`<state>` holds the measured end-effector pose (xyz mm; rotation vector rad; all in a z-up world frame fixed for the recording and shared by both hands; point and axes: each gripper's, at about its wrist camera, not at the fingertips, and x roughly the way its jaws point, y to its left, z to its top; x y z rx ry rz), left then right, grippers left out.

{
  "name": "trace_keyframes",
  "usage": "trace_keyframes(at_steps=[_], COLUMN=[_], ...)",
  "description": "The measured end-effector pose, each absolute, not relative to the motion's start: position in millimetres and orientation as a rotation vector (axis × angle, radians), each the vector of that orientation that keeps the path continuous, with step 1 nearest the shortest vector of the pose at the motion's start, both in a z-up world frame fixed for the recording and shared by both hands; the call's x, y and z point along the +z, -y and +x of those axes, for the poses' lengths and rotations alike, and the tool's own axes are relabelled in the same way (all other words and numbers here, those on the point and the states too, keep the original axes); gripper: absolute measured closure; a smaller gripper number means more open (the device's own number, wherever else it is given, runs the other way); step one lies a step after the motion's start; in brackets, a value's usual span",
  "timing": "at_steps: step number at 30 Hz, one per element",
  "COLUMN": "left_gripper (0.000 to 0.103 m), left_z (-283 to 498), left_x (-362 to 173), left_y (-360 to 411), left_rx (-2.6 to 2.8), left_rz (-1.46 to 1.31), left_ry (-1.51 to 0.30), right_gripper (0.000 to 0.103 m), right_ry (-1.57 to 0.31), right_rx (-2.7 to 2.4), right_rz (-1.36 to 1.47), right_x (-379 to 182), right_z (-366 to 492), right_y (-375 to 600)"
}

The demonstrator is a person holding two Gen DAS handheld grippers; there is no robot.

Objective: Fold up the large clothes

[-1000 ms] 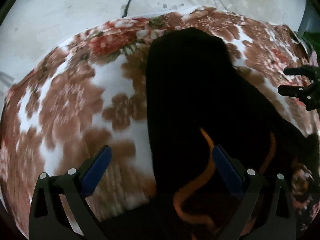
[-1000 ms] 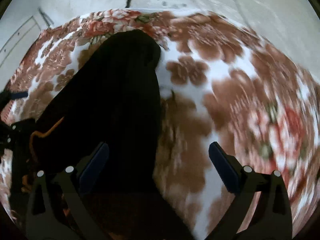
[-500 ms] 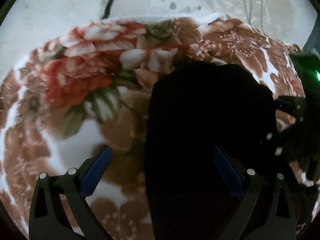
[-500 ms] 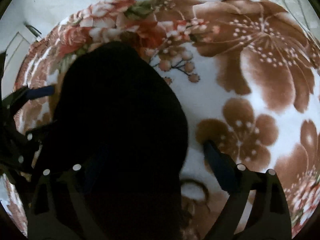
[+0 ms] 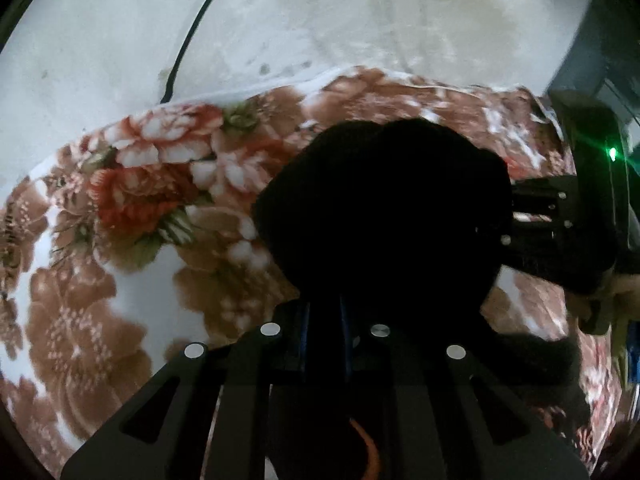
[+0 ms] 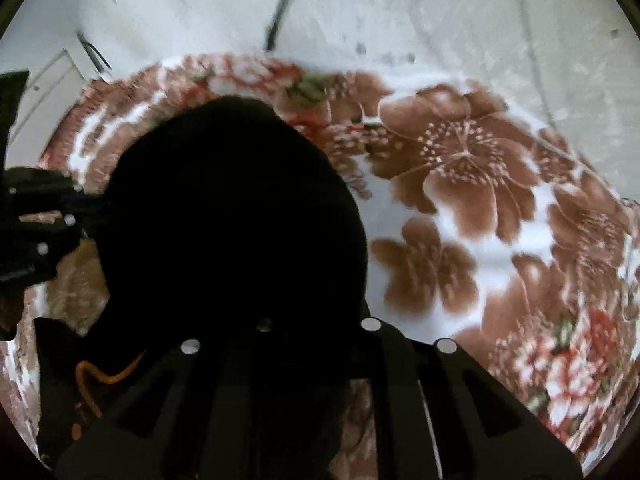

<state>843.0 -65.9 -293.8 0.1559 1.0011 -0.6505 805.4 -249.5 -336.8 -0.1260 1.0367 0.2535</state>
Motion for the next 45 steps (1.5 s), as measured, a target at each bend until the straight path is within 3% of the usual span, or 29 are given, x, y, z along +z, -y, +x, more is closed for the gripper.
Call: trace_keyframes(at_steps=[11,17,31,35,36,38,39,40,41,45], left_gripper=[0.093,0.093,0.092,0.090,0.087,0.080,0.067,0.048,0.040,0.022], left_z=[722,651,492,472,468,462,457,455,449,424], left_x=[-225,-217,-330,-352,-356,-363,-366,-368,-372,-372], left_y=[49,33,18,21,22,23,22,21,17,-8], left_rx=[-0.659,-0.676,-0.599,-0.546,-0.540,-0.542,-0.541,-0.545,-0.563,-0.540], left_rz=[0.147,0.112,0.046,0.095,0.102,0.104,0.107,0.104,0.087,0.061], left_ry=[-0.938,-0.927,-1.036,-1.038,-1.039,-1.058,-1.065,-1.071,-1.093,-1.091], right_gripper=[0.093,0.092,0.088,0.068,0.062,0.034,0.031,0.027,0.023,0.023], right_ry=[-0.919,-0.861,-0.895,-0.897,-0.898,-0.920,-0.937,-0.952,-0.970,-1.050], right_rx=[0.345,0.417,0.460,0.490,0.496,0.508,0.510,0.513,0.513,0.484], right_rz=[-0.206,-0.234,-0.449,-0.519,-0.527,-0.469,-0.430,-0.406,-0.384,-0.305], right_x=[-262,-255,-360,-390,-393,-397,-398,-400,-402,-410], right_z=[696,625,466,435,428,418,413,408,400,369], right_y=[217,205,179,176,174,178,182,185,188,212])
